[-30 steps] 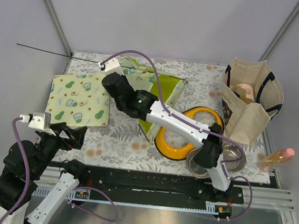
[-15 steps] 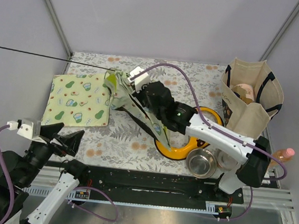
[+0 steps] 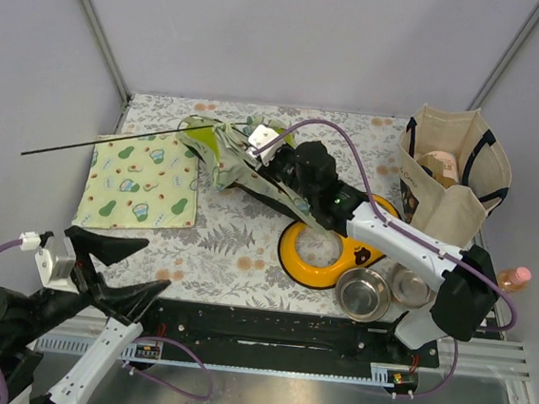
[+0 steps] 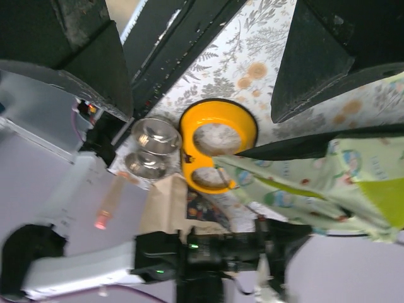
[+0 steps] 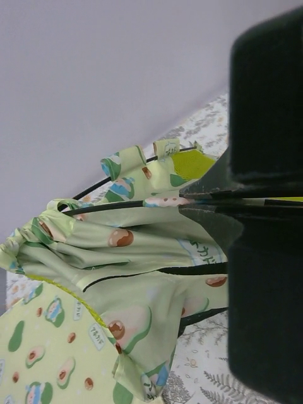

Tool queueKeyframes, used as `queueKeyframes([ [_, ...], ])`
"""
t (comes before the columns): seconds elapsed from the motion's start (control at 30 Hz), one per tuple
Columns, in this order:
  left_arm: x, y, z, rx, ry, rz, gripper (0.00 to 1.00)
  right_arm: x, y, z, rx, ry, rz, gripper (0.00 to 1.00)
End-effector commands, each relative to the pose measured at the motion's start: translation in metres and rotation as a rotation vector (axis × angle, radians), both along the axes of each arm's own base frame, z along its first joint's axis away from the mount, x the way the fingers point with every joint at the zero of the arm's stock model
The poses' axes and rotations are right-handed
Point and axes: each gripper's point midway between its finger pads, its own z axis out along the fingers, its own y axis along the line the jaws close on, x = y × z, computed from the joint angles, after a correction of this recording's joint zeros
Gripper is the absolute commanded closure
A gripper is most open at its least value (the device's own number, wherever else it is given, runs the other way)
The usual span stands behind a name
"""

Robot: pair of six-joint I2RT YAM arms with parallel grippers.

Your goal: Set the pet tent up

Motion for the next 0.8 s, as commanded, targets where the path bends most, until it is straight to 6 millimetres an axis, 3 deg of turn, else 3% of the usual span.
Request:
queueKeyframes([
  [0.0,-0.052,-0.018,0.028,-0.003,-0.2,-0.257,0.07,0.017,0.007,0.066,0.055,-0.22,0.067,1.0],
  [0.13,-0.071,-0.023,0.031,0.003,-0.242,-0.351,0.07,0.034,0.017,0.058,-0.02,-0.28,0.145,1.0],
  [0.27,-0.089,-0.029,0.031,0.017,-0.264,-0.463,0.07,0.065,0.02,0.041,-0.097,-0.386,0.146,1.0],
  [0.43,-0.106,-0.032,0.026,0.052,-0.303,-0.564,0.07,0.112,0.018,0.007,-0.177,-0.486,0.092,1.0],
  [0.53,-0.109,-0.031,0.027,0.058,-0.337,-0.562,0.07,0.129,0.017,-0.01,-0.191,-0.502,0.041,1.0],
  [0.6,-0.104,-0.03,0.03,0.05,-0.337,-0.53,0.07,0.131,0.014,-0.016,-0.17,-0.51,0.012,0.8],
  [0.63,-0.102,-0.029,0.032,0.045,-0.338,-0.514,0.07,0.13,0.011,-0.019,-0.153,-0.502,0.0,0.45],
  [0.67,-0.099,-0.029,0.034,0.039,-0.334,-0.5,0.07,0.127,0.008,-0.014,-0.119,-0.503,-0.013,0.16],
  [0.7,-0.095,-0.029,0.035,0.03,-0.326,-0.481,0.07,0.124,0.003,-0.012,-0.094,-0.497,-0.025,0.01],
  [0.77,-0.088,-0.027,0.042,0.007,-0.32,-0.432,0.07,0.112,-0.005,-0.005,-0.053,-0.471,-0.03,0.0],
])
